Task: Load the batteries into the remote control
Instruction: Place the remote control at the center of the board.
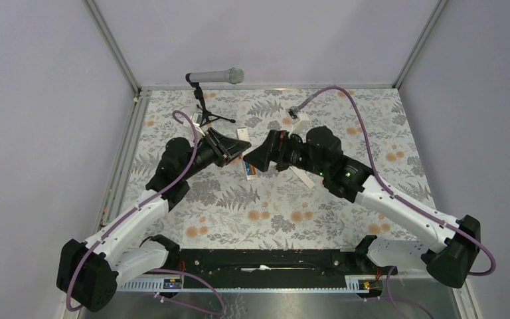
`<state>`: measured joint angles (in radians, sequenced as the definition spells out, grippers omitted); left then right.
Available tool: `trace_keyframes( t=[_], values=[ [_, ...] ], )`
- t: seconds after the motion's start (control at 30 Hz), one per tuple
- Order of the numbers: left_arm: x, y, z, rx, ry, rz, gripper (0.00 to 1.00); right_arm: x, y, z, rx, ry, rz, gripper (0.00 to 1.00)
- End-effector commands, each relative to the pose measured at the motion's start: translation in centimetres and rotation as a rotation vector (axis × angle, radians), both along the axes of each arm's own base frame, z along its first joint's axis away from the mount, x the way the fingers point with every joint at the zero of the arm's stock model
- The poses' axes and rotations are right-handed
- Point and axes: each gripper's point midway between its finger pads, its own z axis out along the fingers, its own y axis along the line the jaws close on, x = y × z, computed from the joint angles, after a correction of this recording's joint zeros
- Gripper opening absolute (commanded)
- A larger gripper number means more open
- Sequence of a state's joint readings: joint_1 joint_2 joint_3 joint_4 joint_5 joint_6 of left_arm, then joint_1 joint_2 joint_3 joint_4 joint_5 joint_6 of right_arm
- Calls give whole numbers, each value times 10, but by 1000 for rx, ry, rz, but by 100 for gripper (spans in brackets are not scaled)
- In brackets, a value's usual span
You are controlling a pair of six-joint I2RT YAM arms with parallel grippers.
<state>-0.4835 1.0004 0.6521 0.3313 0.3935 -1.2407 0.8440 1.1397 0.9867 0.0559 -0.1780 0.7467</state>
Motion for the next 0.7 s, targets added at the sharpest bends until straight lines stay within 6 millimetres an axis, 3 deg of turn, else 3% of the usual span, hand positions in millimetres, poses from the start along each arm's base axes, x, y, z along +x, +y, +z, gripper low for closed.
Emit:
trace_keyframes(
  t=[0.0, 0.2, 0.67],
  values=[
    [13, 14, 12, 127, -59, 100, 0, 19, 1, -6, -248, -170, 2, 94],
    [21, 20, 5, 169, -17, 151, 0, 29, 21, -29, -404, -140, 10, 83],
    [23, 18, 0, 174, 6, 145, 1, 21, 58, -50, -377, -110, 167, 49]
  ],
)
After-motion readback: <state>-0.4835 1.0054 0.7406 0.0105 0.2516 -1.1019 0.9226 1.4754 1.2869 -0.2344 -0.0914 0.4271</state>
